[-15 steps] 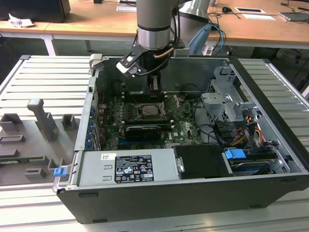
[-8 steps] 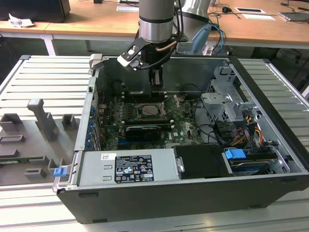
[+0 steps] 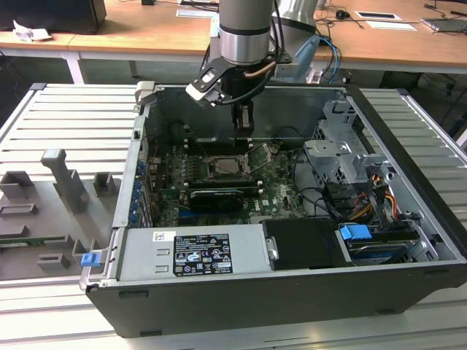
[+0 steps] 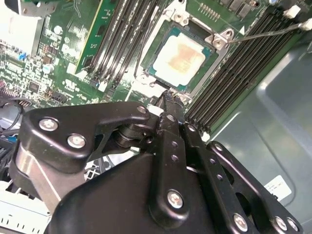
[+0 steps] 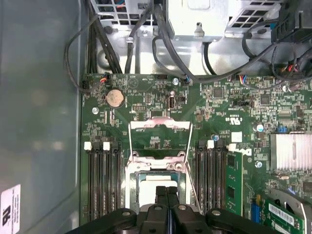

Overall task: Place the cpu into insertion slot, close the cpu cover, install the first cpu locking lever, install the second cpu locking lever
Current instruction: 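Close the cpu cover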

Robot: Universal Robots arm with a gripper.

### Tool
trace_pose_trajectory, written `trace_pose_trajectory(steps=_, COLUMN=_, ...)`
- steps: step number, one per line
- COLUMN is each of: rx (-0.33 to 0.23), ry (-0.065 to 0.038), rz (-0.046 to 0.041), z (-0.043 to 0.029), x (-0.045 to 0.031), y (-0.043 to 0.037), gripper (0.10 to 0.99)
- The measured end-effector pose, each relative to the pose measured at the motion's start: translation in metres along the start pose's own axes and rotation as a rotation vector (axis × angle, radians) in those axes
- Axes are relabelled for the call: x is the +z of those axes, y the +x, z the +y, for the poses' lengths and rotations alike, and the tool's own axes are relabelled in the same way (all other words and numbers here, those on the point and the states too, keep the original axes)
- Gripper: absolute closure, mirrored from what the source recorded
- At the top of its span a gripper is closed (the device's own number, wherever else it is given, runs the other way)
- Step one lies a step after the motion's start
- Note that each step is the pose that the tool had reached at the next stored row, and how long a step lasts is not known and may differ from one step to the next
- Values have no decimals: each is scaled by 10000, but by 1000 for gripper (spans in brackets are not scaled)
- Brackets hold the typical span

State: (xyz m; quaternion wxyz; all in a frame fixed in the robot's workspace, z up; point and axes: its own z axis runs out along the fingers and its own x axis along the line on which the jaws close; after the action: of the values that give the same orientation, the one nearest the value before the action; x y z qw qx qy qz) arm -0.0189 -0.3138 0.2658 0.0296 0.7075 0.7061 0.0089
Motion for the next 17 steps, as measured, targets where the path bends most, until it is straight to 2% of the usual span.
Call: trace_pose_trajectory(steps=17, rx=0, ry=1, rz=0, z=99, x=5, y=6, gripper=980)
